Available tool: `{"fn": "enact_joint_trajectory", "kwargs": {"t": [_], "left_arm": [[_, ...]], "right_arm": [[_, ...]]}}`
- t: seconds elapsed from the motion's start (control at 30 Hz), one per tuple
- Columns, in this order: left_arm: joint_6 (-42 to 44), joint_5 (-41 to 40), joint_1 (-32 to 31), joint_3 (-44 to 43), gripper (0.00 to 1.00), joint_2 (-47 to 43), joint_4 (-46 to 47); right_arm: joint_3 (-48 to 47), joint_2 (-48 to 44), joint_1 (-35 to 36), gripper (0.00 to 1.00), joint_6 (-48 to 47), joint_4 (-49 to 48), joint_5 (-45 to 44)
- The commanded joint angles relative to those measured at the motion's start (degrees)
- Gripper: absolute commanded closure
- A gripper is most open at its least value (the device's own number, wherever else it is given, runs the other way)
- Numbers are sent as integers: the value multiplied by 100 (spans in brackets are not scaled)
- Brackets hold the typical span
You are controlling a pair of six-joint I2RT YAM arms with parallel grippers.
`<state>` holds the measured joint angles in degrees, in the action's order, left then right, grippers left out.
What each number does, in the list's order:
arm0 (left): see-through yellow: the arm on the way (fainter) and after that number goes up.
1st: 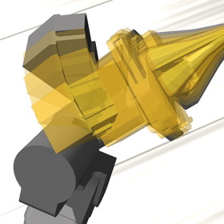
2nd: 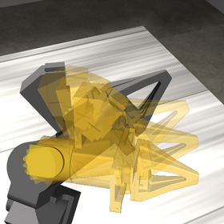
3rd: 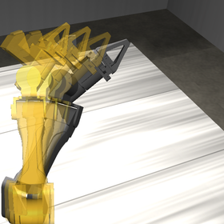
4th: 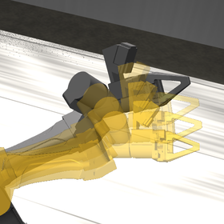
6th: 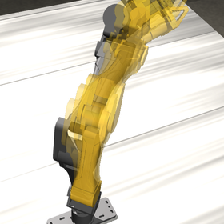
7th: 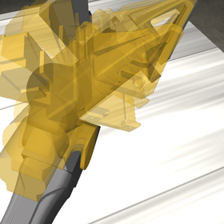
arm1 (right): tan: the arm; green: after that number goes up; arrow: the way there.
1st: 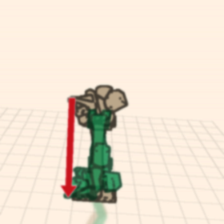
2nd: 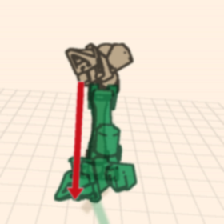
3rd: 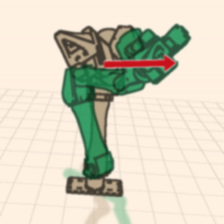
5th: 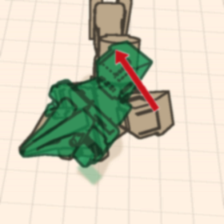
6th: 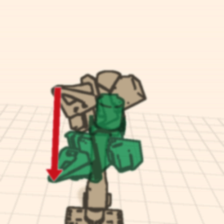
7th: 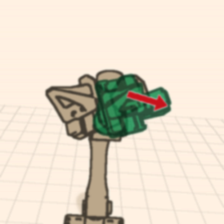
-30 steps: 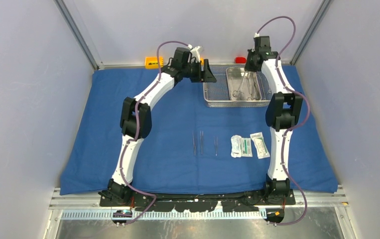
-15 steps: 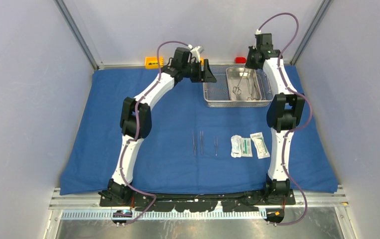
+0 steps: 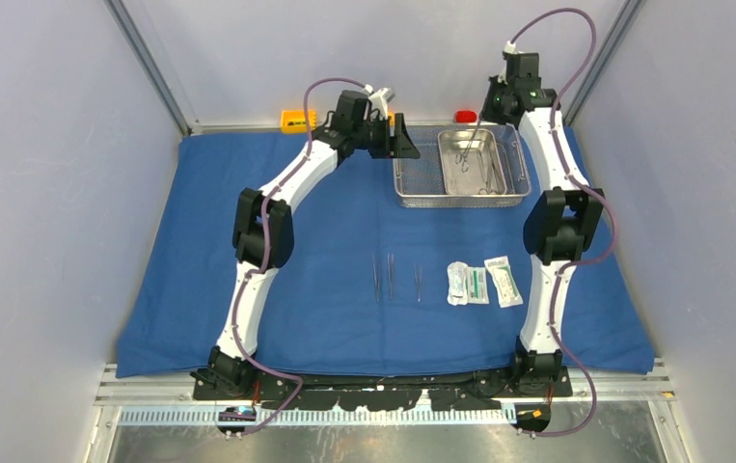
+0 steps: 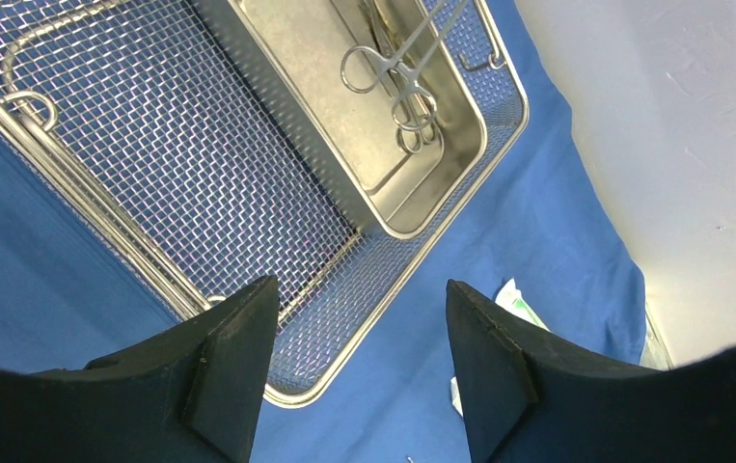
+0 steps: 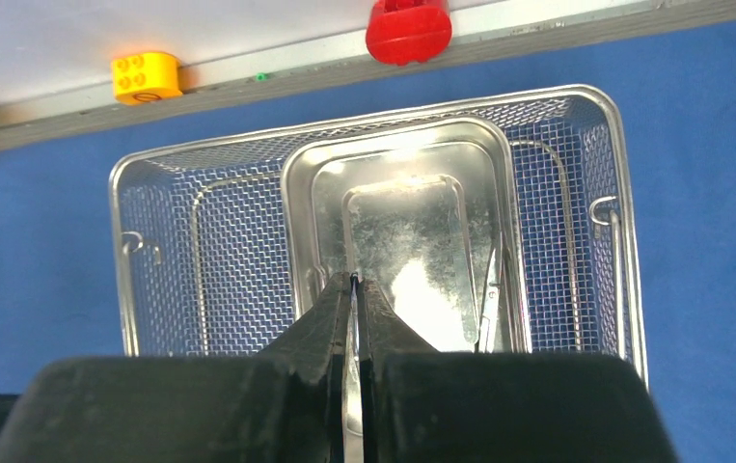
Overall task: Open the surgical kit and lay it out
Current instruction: Place the medical item in the surgical kit.
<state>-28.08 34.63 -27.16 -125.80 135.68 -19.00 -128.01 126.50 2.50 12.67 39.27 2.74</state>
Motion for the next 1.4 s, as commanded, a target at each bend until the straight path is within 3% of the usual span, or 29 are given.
{"fn": "enact_joint_trajectory", "kwargs": {"t": [0.0, 0.3, 0.6, 0.8, 0.93, 1.37], "left_arm": [[65, 158, -18, -313, 35, -212, 261], [491, 185, -18, -590, 35, -109, 399], [1631, 316, -262, -1275, 30, 376, 737], [1815, 139, -486, -1545, 30, 683, 1249], [1873, 40, -586, -1894, 31, 918, 1098], [2152, 40, -605, -1629, 30, 795, 1052]], "right_arm": [[102, -647, -22, 100, 89, -104, 80], [367, -956, -21, 100, 317, -103, 288], [693, -1213, -21, 100, 819, -105, 762], [985, -1402, -21, 100, 1114, -201, 1050], [1179, -1502, -21, 100, 1300, -284, 1305], [1965, -1662, -22, 100, 1825, -857, 2091]]}}
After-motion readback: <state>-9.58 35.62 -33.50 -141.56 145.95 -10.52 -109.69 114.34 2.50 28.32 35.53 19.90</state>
